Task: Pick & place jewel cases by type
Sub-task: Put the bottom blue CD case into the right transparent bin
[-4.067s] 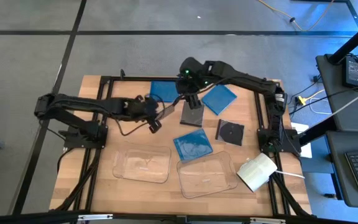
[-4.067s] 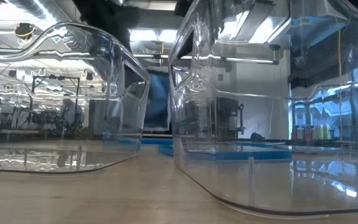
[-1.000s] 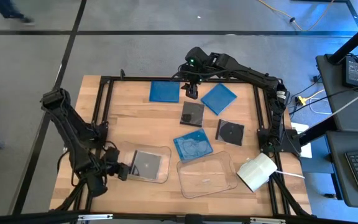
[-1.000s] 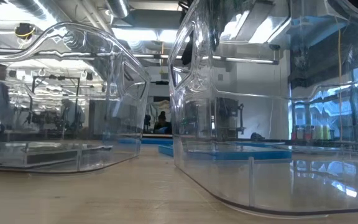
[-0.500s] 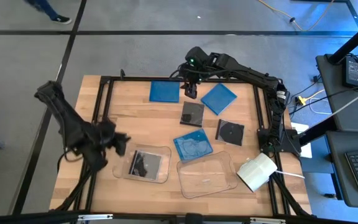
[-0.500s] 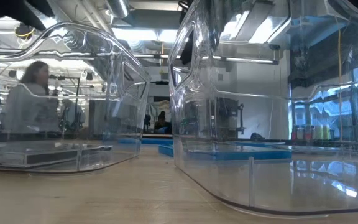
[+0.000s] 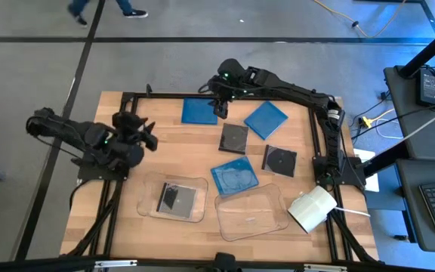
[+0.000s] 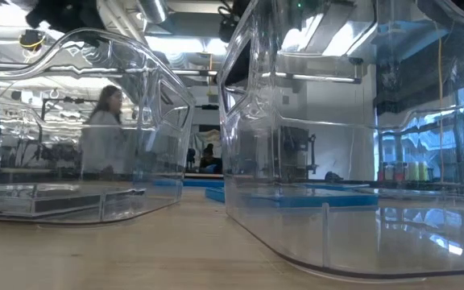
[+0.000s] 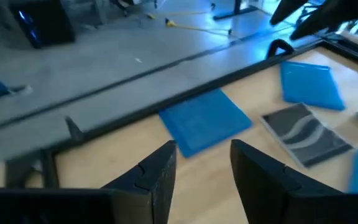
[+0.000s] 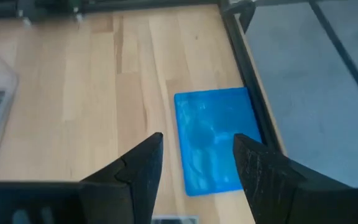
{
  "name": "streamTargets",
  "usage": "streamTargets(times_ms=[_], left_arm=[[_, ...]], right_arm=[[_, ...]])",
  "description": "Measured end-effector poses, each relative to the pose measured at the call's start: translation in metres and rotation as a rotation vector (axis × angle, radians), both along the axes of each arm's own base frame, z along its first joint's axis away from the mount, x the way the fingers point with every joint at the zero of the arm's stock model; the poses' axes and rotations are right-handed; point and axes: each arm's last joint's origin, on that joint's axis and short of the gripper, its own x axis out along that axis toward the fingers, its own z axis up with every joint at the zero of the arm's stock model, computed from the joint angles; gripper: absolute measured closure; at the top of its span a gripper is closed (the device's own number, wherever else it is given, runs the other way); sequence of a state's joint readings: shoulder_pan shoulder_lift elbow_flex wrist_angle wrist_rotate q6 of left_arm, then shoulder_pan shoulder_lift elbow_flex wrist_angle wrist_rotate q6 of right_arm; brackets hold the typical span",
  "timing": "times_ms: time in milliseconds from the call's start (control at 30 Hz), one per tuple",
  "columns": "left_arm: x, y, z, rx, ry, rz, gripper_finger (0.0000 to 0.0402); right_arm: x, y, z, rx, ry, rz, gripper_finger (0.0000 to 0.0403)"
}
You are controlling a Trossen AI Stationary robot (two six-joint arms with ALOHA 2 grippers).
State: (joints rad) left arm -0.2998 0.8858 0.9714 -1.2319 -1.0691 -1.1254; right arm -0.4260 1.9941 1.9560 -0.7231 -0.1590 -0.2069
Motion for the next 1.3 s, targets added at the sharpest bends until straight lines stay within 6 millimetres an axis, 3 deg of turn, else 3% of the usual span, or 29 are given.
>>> streamTargets(times_ms=[333, 600, 767, 900, 1100, 1300], left_arm=[[0.038, 0.045, -0.002, 0.005, 0.219, 0.004, 0.0254], [0.067, 0.108, -0.003, 0.012, 0.263, -0.132, 0.0254], [0.084, 0.15, -0.019, -0.064, 0.212, -0.298, 0.0255], [0.101, 0.174, -0.045, -0.156, 0.202, -0.367, 0.0256], [0.134, 0.179, -0.076, -0.157, 0.218, -0.56, 0.0256], [0.164, 0.165, -0.094, -0.168, 0.162, -0.771, 0.0254]], right_arm=[[-0.004, -0.011, -0.006, 0.061, 0.023, -0.083, 0.0204], [-0.018, -0.02, -0.014, 0.09, 0.136, -0.098, 0.0204], [-0.023, -0.028, -0.014, 0.094, 0.142, -0.119, 0.0204], [-0.026, -0.027, -0.016, 0.164, 0.159, -0.185, 0.0204], [-0.029, -0.01, -0.022, 0.224, 0.274, -0.175, 0.0204], [-0.018, 0.044, -0.027, 0.243, 0.41, -0.046, 0.0204]])
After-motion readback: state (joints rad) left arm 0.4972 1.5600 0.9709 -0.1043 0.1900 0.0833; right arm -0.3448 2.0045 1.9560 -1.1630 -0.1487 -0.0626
